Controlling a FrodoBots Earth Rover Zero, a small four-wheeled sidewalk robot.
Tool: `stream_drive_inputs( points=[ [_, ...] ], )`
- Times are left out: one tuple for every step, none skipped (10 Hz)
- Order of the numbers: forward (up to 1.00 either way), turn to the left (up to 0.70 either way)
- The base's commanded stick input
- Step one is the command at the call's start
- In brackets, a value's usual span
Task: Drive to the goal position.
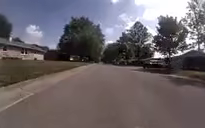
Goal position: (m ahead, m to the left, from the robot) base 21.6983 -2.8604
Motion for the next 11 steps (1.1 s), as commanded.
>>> stream_drive_inputs(
  points=[
    [1.00, 0.00],
    [1.00, 0.00],
    [1.00, 0.00],
    [1.00, 0.00],
    [1.00, 0.00],
    [1.00, 0.00],
    [1.00, 0.00],
    [1.00, 0.00],
    [1.00, 0.00],
    [1.00, 0.00],
    [1.00, 0.00]
  ],
)
